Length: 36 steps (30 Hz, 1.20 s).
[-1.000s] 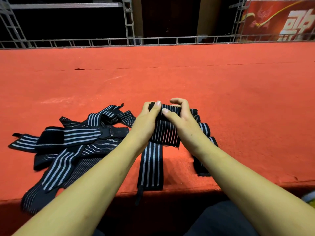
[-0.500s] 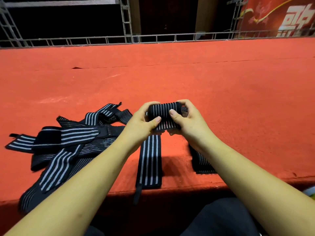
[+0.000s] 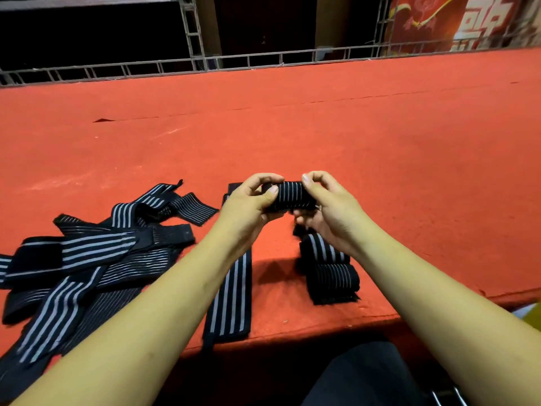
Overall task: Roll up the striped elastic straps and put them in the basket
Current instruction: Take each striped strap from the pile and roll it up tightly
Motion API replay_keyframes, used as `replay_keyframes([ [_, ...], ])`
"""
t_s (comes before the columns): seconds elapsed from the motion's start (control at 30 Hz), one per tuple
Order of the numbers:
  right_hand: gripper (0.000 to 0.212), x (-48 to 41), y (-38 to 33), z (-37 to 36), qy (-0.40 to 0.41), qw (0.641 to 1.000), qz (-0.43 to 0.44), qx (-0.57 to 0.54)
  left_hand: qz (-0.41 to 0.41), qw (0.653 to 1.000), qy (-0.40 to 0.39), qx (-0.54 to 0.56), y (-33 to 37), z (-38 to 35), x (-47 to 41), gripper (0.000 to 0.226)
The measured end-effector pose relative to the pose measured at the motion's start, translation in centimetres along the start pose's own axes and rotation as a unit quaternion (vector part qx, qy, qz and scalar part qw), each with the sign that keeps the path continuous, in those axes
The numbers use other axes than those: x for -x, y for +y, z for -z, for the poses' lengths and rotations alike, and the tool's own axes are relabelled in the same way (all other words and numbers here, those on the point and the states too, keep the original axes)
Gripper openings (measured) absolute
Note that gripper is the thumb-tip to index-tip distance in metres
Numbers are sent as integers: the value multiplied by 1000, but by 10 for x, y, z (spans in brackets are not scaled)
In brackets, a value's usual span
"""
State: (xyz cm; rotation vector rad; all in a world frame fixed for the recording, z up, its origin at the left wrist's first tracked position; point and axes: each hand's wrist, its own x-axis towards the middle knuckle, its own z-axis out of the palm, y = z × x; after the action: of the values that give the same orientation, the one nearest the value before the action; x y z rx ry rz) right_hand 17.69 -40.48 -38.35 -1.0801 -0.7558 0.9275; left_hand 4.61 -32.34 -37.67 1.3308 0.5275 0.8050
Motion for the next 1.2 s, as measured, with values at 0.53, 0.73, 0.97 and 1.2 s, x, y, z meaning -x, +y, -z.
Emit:
replay_keyframes([
  [0.53, 28, -121, 8, 144, 216, 974, -20, 65, 26, 966, -67, -250, -80, -82, -170, 32],
  [0.73, 26, -171, 45, 182, 260, 954, -64, 139, -53, 817, -123, -561, -109, -89, -231, 43],
  [0.97, 30, -194, 76, 209, 237, 895, -43, 376, -70, 658, -186, -727, -135, -94, -263, 45],
  [1.2, 37, -186, 39, 194, 227, 837, -24, 498, -26, 801, -119, -586, -83, -64, -253, 40],
])
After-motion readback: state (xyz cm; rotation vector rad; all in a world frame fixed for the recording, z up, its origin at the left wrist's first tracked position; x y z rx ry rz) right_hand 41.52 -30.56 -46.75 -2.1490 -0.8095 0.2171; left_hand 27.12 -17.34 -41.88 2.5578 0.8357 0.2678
